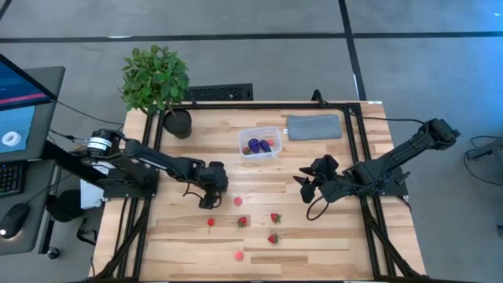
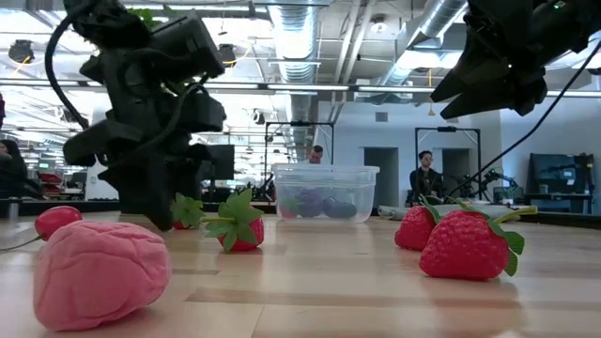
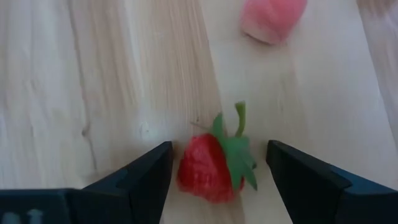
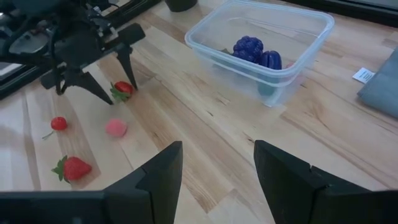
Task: Pick and placing Produce into tupperware
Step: Put the strawberry into the container
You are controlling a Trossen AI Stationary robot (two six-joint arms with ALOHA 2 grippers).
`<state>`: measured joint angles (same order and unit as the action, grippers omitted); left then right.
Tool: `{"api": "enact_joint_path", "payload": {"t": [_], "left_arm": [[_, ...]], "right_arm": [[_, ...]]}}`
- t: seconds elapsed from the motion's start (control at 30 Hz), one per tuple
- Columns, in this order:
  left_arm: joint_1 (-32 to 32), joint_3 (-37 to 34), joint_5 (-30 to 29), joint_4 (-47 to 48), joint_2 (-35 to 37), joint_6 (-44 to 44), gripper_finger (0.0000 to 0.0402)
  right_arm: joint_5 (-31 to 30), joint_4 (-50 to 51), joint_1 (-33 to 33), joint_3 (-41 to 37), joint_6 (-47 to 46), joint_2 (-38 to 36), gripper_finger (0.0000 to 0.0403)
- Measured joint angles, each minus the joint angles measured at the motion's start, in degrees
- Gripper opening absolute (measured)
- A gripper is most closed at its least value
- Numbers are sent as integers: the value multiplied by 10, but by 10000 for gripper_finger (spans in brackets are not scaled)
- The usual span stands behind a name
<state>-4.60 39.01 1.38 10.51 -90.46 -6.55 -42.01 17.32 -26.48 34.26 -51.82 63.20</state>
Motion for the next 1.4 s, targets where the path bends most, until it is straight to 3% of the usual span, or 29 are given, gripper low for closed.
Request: {"api": "enact_joint_path", "payload": {"t": [0.5, 0.9, 1.13, 1.4], "left_arm": [[2, 21, -1, 28, -14, 8, 250], [2, 21, -2, 39, -14, 27, 178], [3, 32, -9, 56, -15, 29, 164], [3, 51, -31, 61, -16, 29, 150]], "right_arm": [[16, 3, -1, 0, -7, 5, 221], [47, -64, -1, 0, -14, 90, 221], [44, -138, -9, 0, -8, 123, 221], [43, -144, -10, 0, -2, 117, 221]]}}
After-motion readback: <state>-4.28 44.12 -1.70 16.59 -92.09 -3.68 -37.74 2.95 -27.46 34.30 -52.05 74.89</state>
